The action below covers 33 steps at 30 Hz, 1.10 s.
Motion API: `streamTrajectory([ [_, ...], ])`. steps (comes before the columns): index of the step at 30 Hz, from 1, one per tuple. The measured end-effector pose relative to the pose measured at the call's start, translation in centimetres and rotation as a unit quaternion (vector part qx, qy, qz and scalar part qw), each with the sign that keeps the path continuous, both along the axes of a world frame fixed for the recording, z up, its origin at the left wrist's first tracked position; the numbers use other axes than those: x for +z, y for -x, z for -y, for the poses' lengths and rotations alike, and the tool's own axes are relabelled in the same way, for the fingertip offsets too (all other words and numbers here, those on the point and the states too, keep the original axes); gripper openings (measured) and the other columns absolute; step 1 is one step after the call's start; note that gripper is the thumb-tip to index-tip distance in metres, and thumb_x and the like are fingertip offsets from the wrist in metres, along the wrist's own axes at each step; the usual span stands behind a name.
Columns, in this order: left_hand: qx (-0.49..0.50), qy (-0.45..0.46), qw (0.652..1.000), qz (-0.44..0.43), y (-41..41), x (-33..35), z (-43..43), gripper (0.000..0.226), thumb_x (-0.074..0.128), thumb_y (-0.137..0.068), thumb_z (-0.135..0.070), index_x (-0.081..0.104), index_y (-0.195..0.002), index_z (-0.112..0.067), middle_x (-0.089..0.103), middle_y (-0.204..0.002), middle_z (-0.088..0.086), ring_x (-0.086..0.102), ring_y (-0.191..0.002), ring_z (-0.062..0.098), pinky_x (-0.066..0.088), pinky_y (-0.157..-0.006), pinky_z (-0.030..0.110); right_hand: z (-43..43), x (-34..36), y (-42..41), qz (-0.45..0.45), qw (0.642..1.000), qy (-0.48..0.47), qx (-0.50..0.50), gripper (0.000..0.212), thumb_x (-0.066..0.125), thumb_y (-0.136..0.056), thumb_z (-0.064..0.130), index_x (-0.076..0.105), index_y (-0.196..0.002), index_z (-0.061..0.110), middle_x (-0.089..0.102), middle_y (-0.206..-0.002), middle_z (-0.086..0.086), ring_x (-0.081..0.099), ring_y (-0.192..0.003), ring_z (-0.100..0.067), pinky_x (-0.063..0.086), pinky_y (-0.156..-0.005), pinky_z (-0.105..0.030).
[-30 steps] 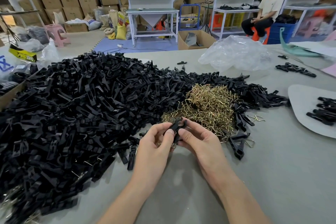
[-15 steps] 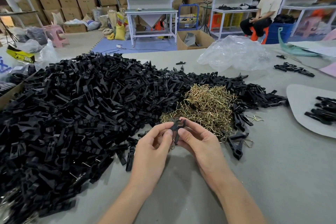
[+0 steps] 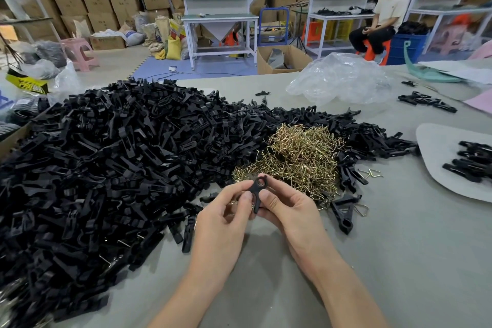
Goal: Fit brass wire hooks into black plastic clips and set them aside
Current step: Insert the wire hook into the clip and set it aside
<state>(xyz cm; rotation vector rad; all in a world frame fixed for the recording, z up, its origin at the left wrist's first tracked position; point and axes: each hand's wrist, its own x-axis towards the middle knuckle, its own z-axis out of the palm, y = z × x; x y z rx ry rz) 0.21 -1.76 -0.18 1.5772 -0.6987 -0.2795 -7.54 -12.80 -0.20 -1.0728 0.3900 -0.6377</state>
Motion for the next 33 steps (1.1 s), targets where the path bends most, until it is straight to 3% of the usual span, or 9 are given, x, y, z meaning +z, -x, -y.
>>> streamTrajectory([
  [10, 0.001, -0.019, 0.999, 0.034, 0.0, -0.3, 0.0, 0.025, 0.058, -0.098, -0.025, 0.065, -0.107, -0.047, 0.072, -0.085, -0.009, 0.069, -0.076, 0.015, 0.056, -0.076, 0.035, -0.1, 0.0, 0.1, 0.002, 1.000, 0.002, -0.001, 0.039, 0.074, -0.079, 0.019, 0.074, -0.118, 0.017, 0.075, -0.113, -0.011, 0.072, -0.106, -0.029, 0.059, -0.083, -0.028],
  [17, 0.006, -0.019, 0.998, 0.063, 0.2, -0.2, -0.2, 0.021, 0.053, -0.091, -0.039, 0.064, -0.107, -0.046, 0.069, -0.083, -0.008, 0.066, -0.071, 0.018, 0.057, -0.074, 0.045, -0.2, 0.1, -0.1, 0.033, 0.996, -0.053, 0.062, 0.035, 0.073, -0.080, 0.022, 0.076, -0.114, 0.014, 0.072, -0.114, -0.024, 0.068, -0.104, -0.036, 0.060, -0.084, -0.035],
  [21, 0.001, -0.036, 0.996, 0.086, -0.1, -0.1, -0.3, 0.025, 0.054, -0.100, -0.027, 0.064, -0.111, -0.047, 0.072, -0.085, -0.011, 0.065, -0.069, 0.017, 0.056, -0.069, 0.040, -0.1, 0.2, -0.1, 0.022, 0.995, -0.056, 0.074, 0.031, 0.074, -0.078, 0.028, 0.079, -0.108, 0.020, 0.074, -0.105, -0.012, 0.066, -0.095, -0.024, 0.059, -0.078, -0.026],
  [24, 0.009, -0.054, 0.993, 0.103, -0.5, 0.0, -0.5, 0.026, 0.049, -0.102, -0.032, 0.060, -0.121, -0.047, 0.070, -0.089, -0.018, 0.060, -0.060, 0.005, 0.050, -0.057, 0.020, 0.0, 0.3, -0.1, 0.039, 0.996, -0.062, 0.052, 0.020, 0.070, -0.079, 0.023, 0.081, -0.096, 0.020, 0.076, -0.099, -0.009, 0.071, -0.086, -0.016, 0.058, -0.071, -0.023],
  [26, 0.034, -0.085, 0.989, 0.118, -1.3, 0.1, -0.6, 0.027, 0.048, -0.101, -0.036, 0.057, -0.124, -0.043, 0.068, -0.095, -0.023, 0.061, -0.068, -0.001, 0.046, -0.063, 0.013, 0.1, 0.4, -0.1, 0.040, 0.997, -0.066, 0.028, 0.017, 0.068, -0.079, 0.021, 0.080, -0.092, 0.017, 0.076, -0.095, -0.007, 0.071, -0.082, -0.015, 0.058, -0.069, -0.021],
  [29, 0.089, -0.216, 0.931, 0.280, -2.4, -0.1, -1.1, 0.027, 0.051, -0.097, -0.033, 0.063, -0.121, -0.029, 0.068, -0.106, -0.017, 0.061, -0.096, 0.008, 0.046, -0.087, 0.029, 0.6, 0.3, 0.0, 0.029, 0.997, -0.074, -0.016, 0.025, 0.068, -0.078, 0.022, 0.072, -0.099, 0.010, 0.074, -0.089, -0.004, 0.064, -0.078, -0.016, 0.058, -0.067, -0.021],
  [31, 0.084, -0.287, 0.882, 0.363, -2.5, -0.4, -1.2, 0.026, 0.056, -0.095, -0.035, 0.068, -0.116, -0.026, 0.067, -0.107, -0.009, 0.059, -0.100, 0.018, 0.042, -0.088, 0.035, 0.9, 0.2, 0.1, 0.022, 0.996, -0.079, -0.040, 0.031, 0.068, -0.078, 0.023, 0.070, -0.104, 0.006, 0.073, -0.087, -0.004, 0.061, -0.079, -0.018, 0.058, -0.067, -0.021],
  [33, 0.055, -0.321, 0.856, 0.402, -2.3, -0.6, -1.1, 0.026, 0.060, -0.093, -0.042, 0.069, -0.113, -0.028, 0.065, -0.104, -0.006, 0.058, -0.099, 0.021, 0.043, -0.086, 0.038, 1.1, 0.0, 0.1, 0.018, 0.995, -0.078, -0.060, 0.033, 0.067, -0.079, 0.024, 0.068, -0.106, 0.005, 0.071, -0.088, -0.005, 0.060, -0.084, -0.022, 0.059, -0.067, -0.023],
])
